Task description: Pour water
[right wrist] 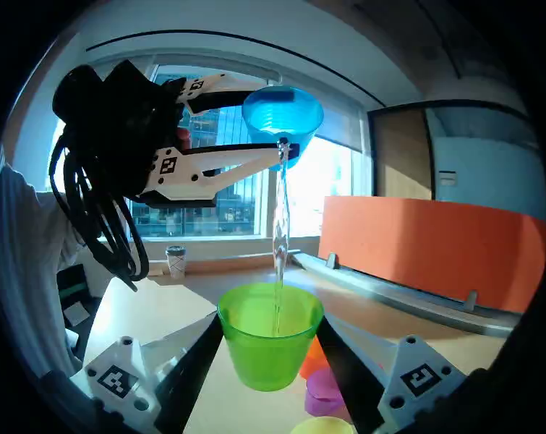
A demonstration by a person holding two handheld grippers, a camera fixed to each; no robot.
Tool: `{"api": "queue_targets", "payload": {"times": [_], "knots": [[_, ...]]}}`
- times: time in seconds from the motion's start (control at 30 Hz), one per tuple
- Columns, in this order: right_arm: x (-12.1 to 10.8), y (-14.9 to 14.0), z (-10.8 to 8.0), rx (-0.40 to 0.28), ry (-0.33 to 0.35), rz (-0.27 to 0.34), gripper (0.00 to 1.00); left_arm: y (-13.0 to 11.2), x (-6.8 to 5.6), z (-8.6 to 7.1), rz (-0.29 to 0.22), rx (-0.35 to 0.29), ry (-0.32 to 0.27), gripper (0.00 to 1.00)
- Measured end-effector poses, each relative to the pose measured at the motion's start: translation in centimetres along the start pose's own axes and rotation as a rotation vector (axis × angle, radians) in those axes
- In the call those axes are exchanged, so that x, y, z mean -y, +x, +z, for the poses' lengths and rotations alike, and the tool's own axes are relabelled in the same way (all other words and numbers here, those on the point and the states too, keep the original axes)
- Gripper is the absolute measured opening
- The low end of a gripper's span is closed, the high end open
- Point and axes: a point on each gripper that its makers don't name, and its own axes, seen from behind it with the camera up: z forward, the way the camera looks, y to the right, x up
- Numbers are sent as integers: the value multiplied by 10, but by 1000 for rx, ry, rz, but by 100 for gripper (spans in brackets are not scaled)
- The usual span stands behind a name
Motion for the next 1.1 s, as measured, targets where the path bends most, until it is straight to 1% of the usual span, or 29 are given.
{"api": "queue_targets", "payload": {"times": [0.27,0.6,0.8,1.1], "knots": [[-1,2,-1,-2,-5,-6,90,1,4,1,38,-2,6,87],[1,3,-1,-8,1,-13,90,5,5,1,84,-5,7,87],[0,4,-1,-7,-2,-19,90,7,3,0,100,-8,8,87],[1,6,-2,-10,-6,-24,89,13,7,-1,132,-14,13,87]]}}
